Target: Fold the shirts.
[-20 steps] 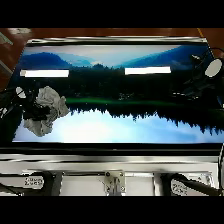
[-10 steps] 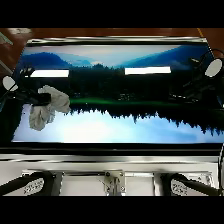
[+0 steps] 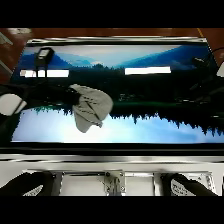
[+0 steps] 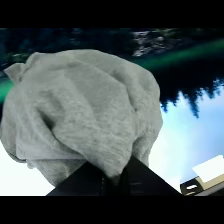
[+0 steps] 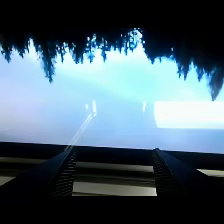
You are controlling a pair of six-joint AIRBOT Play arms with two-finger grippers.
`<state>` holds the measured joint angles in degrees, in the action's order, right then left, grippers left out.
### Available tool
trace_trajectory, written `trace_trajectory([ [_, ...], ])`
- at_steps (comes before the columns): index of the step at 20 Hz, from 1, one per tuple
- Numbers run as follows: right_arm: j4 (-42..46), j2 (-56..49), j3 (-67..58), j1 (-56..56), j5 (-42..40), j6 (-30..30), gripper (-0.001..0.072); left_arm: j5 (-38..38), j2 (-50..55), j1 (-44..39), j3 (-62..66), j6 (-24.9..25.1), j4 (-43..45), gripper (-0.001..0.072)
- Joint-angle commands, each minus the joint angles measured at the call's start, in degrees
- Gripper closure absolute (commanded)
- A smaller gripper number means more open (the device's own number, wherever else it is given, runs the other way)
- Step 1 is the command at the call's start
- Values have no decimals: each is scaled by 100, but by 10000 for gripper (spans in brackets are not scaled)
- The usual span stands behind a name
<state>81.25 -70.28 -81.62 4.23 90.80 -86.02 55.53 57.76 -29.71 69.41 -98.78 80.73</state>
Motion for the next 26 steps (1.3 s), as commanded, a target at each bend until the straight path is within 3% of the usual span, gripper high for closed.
trace_trajectory([
  [1,7,348,-4,-4,350,83,124,-1073,538,-1023,-2,-313,-22,670],
  [6,2,402,140,-4,625,50,124,-1766,1556,-1113,0,-546,-203,670],
  [9,-28,402,793,-4,181,127,124,-1843,1923,-1104,0,-522,-636,655],
  [10,-61,402,1095,-4,-186,179,123,-1794,2033,-1102,0,-407,-763,511],
  [12,-260,367,1598,-4,-839,234,123,-1486,2114,-1014,0,-262,-761,67],
  [13,-437,319,1749,-4,-1069,289,123,-1104,2083,-874,11,-258,-763,30],
  [16,-737,142,1790,-4,-1298,544,123,732,1906,-144,76,-232,-699,31],
  [18,-728,129,1790,-4,-1408,603,123,1585,1626,374,44,68,-697,32],
  [23,-730,129,1790,-4,-1497,831,124,1598,291,1134,-1327,-48,-671,33],
  [26,-835,127,1790,-4,-1676,828,123,988,-109,1147,-2708,-396,-1174,34],
])
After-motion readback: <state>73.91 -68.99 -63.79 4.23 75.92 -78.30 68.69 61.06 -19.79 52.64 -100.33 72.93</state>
